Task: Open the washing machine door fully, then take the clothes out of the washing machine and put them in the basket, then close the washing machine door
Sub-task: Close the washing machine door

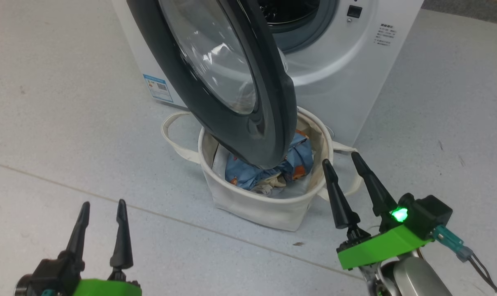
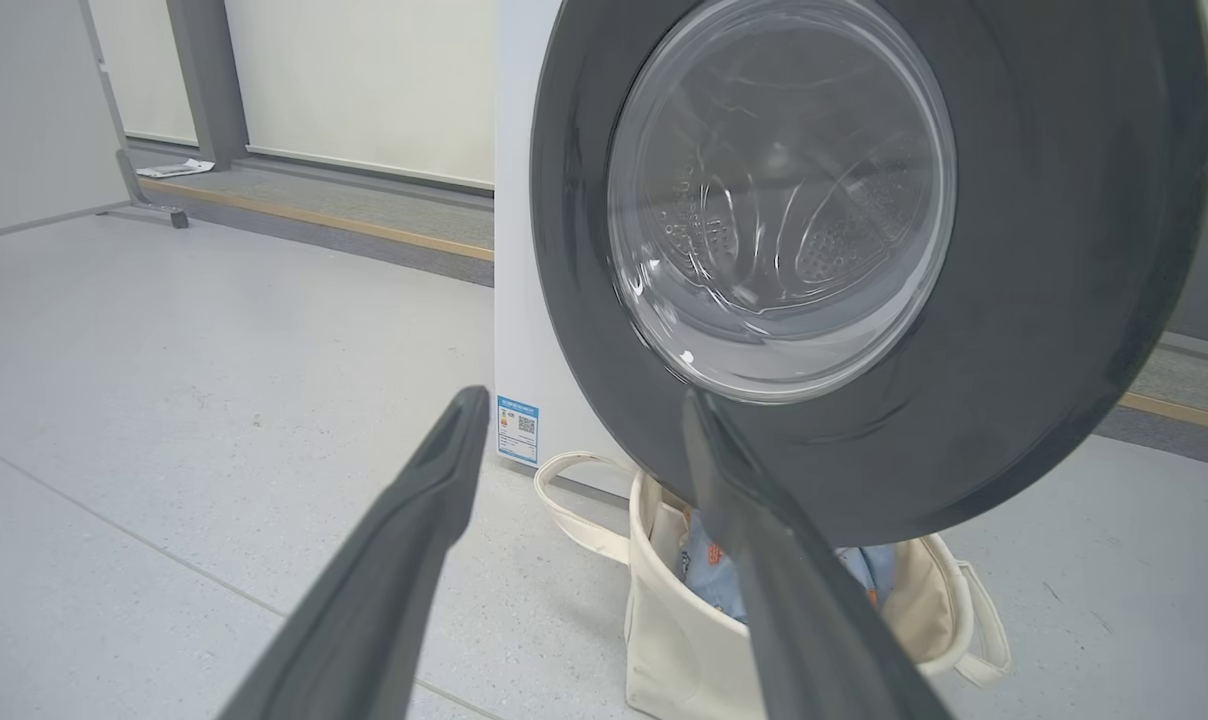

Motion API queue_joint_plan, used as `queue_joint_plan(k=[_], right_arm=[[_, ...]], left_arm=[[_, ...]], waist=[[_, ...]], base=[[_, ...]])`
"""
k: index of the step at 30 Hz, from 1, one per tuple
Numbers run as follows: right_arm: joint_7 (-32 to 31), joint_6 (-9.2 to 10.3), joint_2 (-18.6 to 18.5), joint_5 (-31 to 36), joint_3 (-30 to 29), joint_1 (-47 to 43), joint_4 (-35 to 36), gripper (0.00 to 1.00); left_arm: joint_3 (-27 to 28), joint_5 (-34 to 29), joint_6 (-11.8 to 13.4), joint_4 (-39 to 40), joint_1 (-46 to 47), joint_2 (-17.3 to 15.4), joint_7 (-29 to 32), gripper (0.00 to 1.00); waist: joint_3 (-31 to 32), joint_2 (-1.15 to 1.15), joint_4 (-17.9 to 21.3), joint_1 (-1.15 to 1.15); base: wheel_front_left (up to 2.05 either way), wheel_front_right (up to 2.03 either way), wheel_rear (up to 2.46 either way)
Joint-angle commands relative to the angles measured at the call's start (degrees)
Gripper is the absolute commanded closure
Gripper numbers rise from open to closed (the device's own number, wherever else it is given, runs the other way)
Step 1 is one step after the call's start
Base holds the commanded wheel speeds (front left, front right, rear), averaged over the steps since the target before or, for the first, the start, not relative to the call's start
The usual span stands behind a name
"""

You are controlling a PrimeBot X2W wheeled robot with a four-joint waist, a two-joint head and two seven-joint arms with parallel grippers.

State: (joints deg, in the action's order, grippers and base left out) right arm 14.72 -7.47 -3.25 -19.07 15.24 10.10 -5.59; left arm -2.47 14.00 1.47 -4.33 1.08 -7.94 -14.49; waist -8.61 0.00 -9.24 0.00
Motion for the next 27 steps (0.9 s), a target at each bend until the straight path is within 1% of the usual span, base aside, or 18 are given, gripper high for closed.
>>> queue_joint_plan(k=[1, 6, 7, 8, 14, 19, 24, 27], right_arm=[[0.3, -0.02, 0.4, 0.3, 1.4, 1.0, 2.3, 0.0], [0.3, -0.02, 0.4, -1.9, 2.7, 1.4, 3.9, 0.0], [0.3, -0.02, 0.4, -1.8, 3.5, 1.8, 4.6, 0.46], [0.3, -0.02, 0.4, -1.8, 4.4, 2.2, 5.2, 1.0], [0.3, -0.02, 0.4, -1.2, 10.6, 5.6, 7.5, 1.0], [0.3, -0.02, 0.4, 0.4, 15.1, 9.7, 6.0, 1.0], [0.3, -0.02, 0.4, 1.7, 14.9, 13.0, 3.5, 1.0], [0.3, -0.02, 0.4, 2.2, 13.4, 14.9, 2.3, 1.0]], left_arm=[[2.5, -0.8, -0.3, 2.0, 1.3, 0.0, -0.5, 0.0], [2.9, -2.8, -2.2, 1.9, 1.6, 1.3, -0.5, 0.0], [2.9, -3.0, -2.5, 1.8, 1.7, 1.6, -0.5, 0.0], [3.0, -3.2, -2.8, 1.8, 1.9, 1.9, -0.5, 0.0], [3.0, -4.5, -4.3, 1.0, 3.3, 3.1, -0.5, 0.0], [3.0, -5.2, -4.9, 0.8, 4.5, 3.9, -0.5, 0.0], [2.5, -5.4, -5.1, 0.4, 5.6, 4.6, -0.5, 0.0], [2.5, -6.0, -4.3, 1.0, 6.7, 4.8, -0.5, 0.0]], waist=[[-0.2, 0.0, 0.1, 0.0], [-0.8, 0.0, -0.1, 0.0], [-1.1, 0.0, -0.1, 0.0], [-1.3, 0.0, -0.2, 0.0], [-3.4, 0.0, -1.3, 0.0], [-5.6, 0.0, -2.6, 0.0], [-8.0, 0.0, -4.2, 0.0], [-9.8, 0.0, -4.7, 0.0]], base=[[0.0, 0.0, 0.0], [0.0, 0.0, 0.0], [0.0, 0.0, 0.0], [0.0, 0.0, 0.0], [0.0, 0.0, 0.0], [0.0, 0.0, 0.0], [0.0, 0.0, 0.0], [0.0, 0.0, 0.0]])
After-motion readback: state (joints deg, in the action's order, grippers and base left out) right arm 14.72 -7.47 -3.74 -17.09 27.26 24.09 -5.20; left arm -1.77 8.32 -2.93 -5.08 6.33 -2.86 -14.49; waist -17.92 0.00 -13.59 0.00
